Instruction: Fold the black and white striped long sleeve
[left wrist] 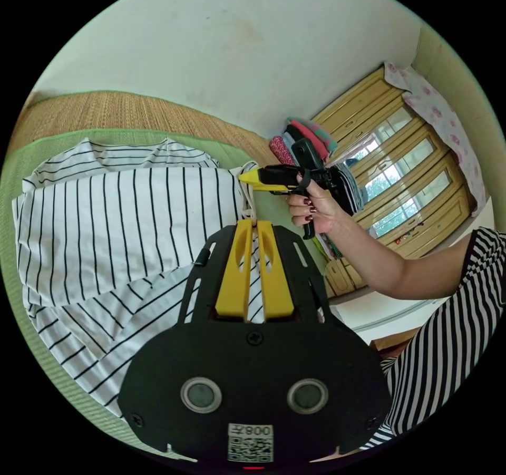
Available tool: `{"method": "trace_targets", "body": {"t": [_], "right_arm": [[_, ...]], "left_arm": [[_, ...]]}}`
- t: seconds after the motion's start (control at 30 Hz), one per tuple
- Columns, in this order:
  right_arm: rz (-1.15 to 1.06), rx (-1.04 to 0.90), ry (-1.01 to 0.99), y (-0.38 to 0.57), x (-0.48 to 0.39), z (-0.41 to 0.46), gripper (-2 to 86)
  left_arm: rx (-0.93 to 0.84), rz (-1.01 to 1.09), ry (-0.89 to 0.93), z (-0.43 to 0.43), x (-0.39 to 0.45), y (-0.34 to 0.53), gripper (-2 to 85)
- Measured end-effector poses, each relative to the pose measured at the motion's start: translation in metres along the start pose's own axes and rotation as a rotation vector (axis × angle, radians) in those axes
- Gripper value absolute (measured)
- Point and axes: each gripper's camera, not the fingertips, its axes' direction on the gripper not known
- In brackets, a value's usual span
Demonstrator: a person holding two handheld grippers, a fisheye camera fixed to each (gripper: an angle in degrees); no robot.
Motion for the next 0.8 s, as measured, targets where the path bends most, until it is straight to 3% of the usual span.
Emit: {"method": "trace_targets", "body": {"t": [0.37,0.63,0.8], "right_arm": [[0.128,0.011,0.077,0.033,0.084,0.005,1.3],[0.055,0.099,0.179,0.041,0.051,0.010,0.1],[0.014,-0.106,0.442,0.021,0.034,0.081,0.1]], "left_arm": [[-0.188,0.006,-0.094,0.068,0.036,-0.071,2.0],[-0.243,0.042,-0.133,0.087,0.074,-0.093,3.9],[-0.287,0.061,-0.116,0.094,0.091,-0.100,3.8]]}}
